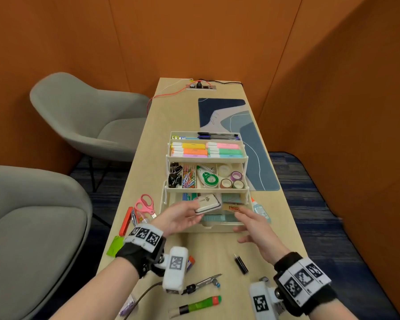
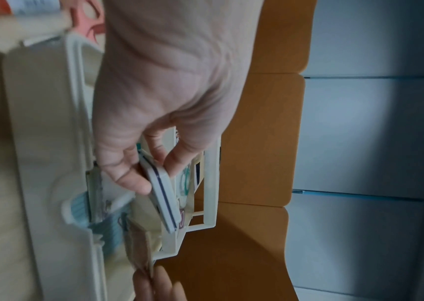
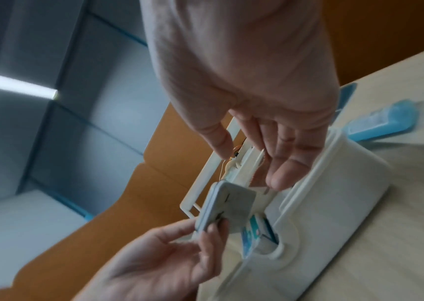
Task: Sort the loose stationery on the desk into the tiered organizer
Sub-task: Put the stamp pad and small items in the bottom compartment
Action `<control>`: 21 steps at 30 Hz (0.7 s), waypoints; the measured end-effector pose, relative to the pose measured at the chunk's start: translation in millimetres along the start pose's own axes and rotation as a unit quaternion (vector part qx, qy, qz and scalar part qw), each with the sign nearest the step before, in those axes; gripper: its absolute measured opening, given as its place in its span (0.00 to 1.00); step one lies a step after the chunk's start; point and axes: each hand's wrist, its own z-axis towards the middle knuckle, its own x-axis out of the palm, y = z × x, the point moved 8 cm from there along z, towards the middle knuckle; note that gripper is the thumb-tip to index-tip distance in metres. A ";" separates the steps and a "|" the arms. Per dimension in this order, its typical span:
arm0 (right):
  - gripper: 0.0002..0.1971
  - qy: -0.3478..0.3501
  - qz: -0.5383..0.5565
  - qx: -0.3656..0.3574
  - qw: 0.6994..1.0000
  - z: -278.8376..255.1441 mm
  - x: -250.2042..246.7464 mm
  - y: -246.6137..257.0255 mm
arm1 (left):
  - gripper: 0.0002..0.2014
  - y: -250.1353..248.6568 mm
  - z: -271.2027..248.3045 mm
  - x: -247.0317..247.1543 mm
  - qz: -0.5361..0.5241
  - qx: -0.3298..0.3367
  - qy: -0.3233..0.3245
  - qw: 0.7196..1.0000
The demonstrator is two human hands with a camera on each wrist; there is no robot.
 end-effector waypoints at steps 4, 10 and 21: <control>0.28 -0.016 -0.142 -0.013 0.990 19.2 7.2 4.1 | 0.06 1.3 -9.7 -8.2 0.009 0.023 -0.009 1.000; 0.28 -0.028 -0.165 -0.007 0.986 37.6 3.1 2.9 | 0.05 1.9 -12.7 -12.9 0.003 0.038 -0.013 0.999; 0.11 0.009 -0.370 0.080 0.926 64.5 2.5 12.0 | 0.05 2.1 -14.6 -4.6 0.018 0.044 -0.001 0.999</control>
